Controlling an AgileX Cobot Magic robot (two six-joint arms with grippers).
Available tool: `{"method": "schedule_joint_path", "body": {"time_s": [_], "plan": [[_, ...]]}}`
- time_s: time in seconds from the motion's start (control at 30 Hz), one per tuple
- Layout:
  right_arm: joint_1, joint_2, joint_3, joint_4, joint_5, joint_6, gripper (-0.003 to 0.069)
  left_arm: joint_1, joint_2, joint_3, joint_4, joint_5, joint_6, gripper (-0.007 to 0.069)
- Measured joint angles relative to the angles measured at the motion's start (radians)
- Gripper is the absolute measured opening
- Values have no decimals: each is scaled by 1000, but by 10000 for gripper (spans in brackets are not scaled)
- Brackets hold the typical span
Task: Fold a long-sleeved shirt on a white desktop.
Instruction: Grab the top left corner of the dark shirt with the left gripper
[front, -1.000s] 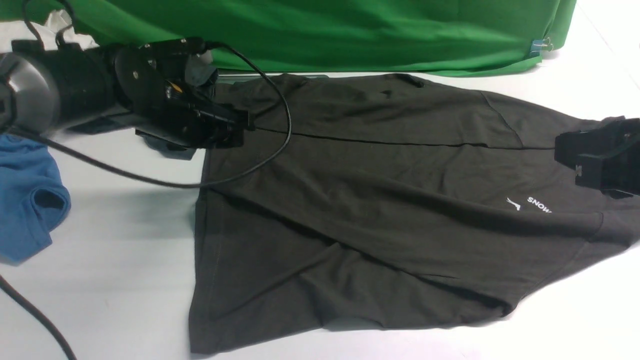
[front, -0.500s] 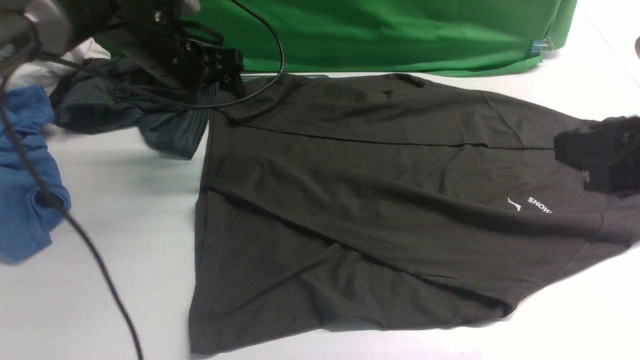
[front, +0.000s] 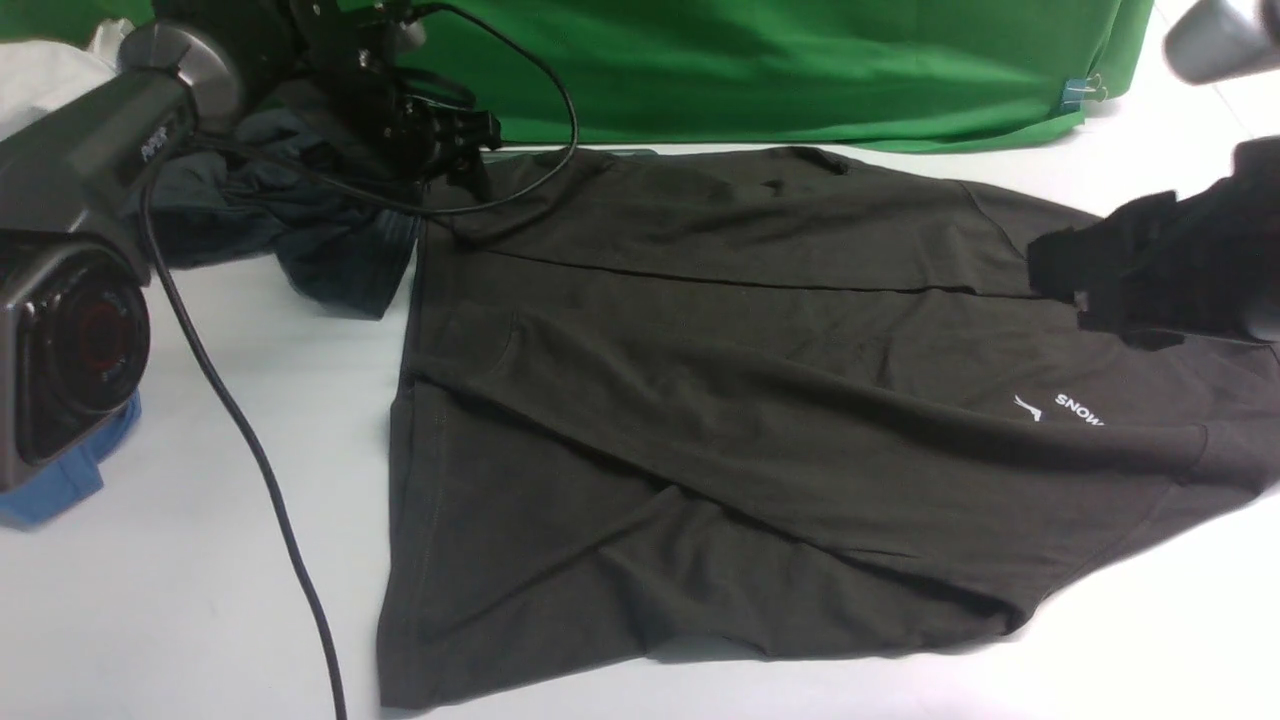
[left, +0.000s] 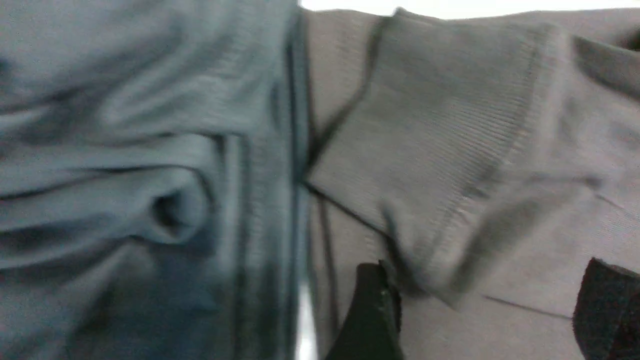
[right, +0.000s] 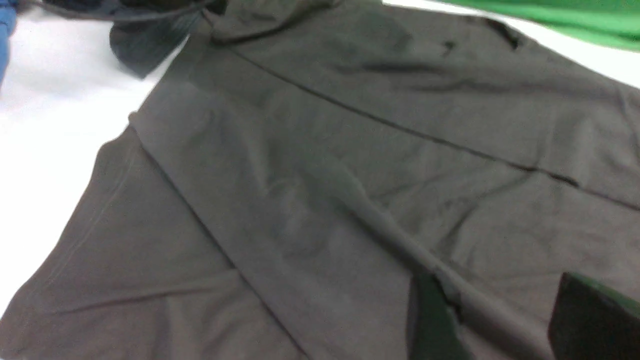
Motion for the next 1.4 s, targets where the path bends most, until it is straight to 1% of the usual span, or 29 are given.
{"method": "schedule_joint_path", "body": {"time_s": [0.23, 0.47, 0.6, 0.8, 0.97, 1.03, 1.1, 1.13, 1.27, 1.3, 1.33, 1.4], "plan": [[0, 15, -1, 20, -31, -7, 349, 3, 36, -10, -16, -28, -12, 462], [0, 15, -1, 36, -43, -7, 349, 3, 65, -10, 38, -70, -49, 459], [0, 15, -1, 36, -44, -7, 349, 3, 73, -10, 38, -92, -51, 459], [0, 15, -1, 37, -45, -7, 349, 3, 102, -11, 30, -178, -52, 459], [0, 15, -1, 37, -45, -6, 349, 3, 109, -11, 29, -197, -49, 444], [0, 15, -1, 37, -45, -2, 349, 3, 109, -11, 29, -199, -46, 411], [0, 15, -1, 41, -45, 8, 349, 6, 110, -11, 29, -199, -45, 361], [0, 15, -1, 40, -45, 14, 349, 9, 111, -11, 28, -199, -44, 312], [0, 15, -1, 42, -45, 17, 349, 16, 111, -11, 20, -196, -44, 156], [0, 15, -1, 42, -45, 17, 349, 16, 110, -11, 20, -196, -43, 140], [0, 15, -1, 42, -45, 17, 349, 17, 108, -11, 20, -193, -43, 88], [0, 15, -1, 42, -45, 17, 349, 18, 104, -11, 20, -182, -35, 36]]}}
